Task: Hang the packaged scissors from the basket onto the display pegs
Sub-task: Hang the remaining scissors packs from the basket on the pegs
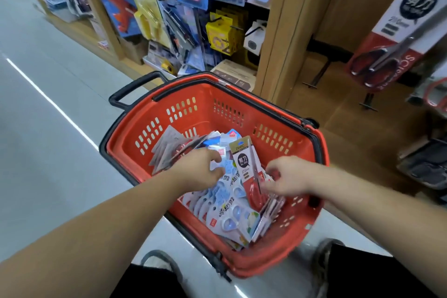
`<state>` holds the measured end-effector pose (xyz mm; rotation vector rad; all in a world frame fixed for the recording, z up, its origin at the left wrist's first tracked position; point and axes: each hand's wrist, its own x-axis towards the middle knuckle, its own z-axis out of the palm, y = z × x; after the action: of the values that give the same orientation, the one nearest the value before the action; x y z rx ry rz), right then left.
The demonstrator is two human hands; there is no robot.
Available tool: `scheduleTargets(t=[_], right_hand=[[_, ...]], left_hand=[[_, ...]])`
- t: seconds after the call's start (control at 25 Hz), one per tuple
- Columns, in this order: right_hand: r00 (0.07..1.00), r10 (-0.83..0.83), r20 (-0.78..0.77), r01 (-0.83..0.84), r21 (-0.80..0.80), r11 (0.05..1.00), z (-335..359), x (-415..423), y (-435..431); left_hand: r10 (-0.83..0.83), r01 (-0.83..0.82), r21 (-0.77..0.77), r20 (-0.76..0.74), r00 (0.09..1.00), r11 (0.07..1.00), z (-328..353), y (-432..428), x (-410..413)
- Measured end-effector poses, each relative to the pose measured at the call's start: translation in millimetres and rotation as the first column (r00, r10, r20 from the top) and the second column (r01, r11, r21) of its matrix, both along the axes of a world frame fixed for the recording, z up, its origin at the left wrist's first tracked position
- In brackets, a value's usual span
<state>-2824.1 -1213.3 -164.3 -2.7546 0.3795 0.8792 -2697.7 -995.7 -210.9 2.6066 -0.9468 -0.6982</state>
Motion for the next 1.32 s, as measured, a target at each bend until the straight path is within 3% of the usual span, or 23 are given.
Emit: scheduleTargets(t=[0.08, 0.24, 0.4, 0.52, 0.68, 0.84, 0.92, 0.96, 1.0, 1.08, 1.16, 1.32], right_hand=[[0.995, -0.079, 0.066, 0.066, 0.178, 0.982, -8, 30, -14], [0.947, -0.100, 0.305, 0.057, 0.145, 0.988, -37, 48, -40], [0.959, -0.084, 0.270, 0.042, 0.158, 0.987, -48, 42, -53], [0.940, -0.193, 0.281, 0.125, 0.244, 0.962, -40, 49, -57], [0.841, -0.446, 0.307, 0.281, 0.456, 0.844, -38, 66, -42], [0.663, -0.682, 0.307, 0.303, 0.723, 0.620, -38, 88, -17], [0.677, -0.684, 0.272, 0.251, 0.788, 0.563, -37, 95, -4], [0.688, -0.676, 0.264, 0.225, 0.808, 0.545, -35, 99, 3], [0.670, -0.694, 0.264, 0.225, 0.819, 0.528, -35, 102, 8], [0.590, -0.765, 0.259, 0.268, 0.830, 0.488, -33, 110, 12], [0.559, -0.792, 0.246, 0.303, 0.829, 0.471, -29, 114, 11], [0.579, -0.792, 0.196, 0.364, 0.807, 0.466, -33, 106, 7]], left_hand=[[0.034, -0.033, -0.080, 0.010, 0.999, 0.996, -13, -26, 15], [0.162, -0.167, -0.130, -0.047, 0.986, 0.977, -47, -76, 40], [0.123, -0.124, -0.037, -0.027, 0.992, 0.992, -62, -93, 57], [0.173, -0.184, -0.115, -0.094, 0.980, 0.976, -57, -96, 57], [0.236, -0.349, -0.402, -0.304, 0.923, 0.846, -23, -87, 35], [0.201, -0.413, -0.613, -0.385, 0.900, 0.674, 16, -52, 39], [0.220, -0.444, -0.637, -0.402, 0.889, 0.630, 21, -23, 56], [0.270, -0.438, -0.606, -0.352, 0.896, 0.664, 17, -8, 68], [0.325, -0.393, -0.507, -0.221, 0.920, 0.768, 9, 7, 84], [0.274, -0.271, -0.061, 0.044, 0.961, 0.961, -10, 33, 102], [0.146, -0.158, 0.243, 0.065, 0.987, 0.957, -27, 40, 109], [0.068, -0.090, 0.315, 0.079, 0.995, 0.945, -47, 29, 116]])
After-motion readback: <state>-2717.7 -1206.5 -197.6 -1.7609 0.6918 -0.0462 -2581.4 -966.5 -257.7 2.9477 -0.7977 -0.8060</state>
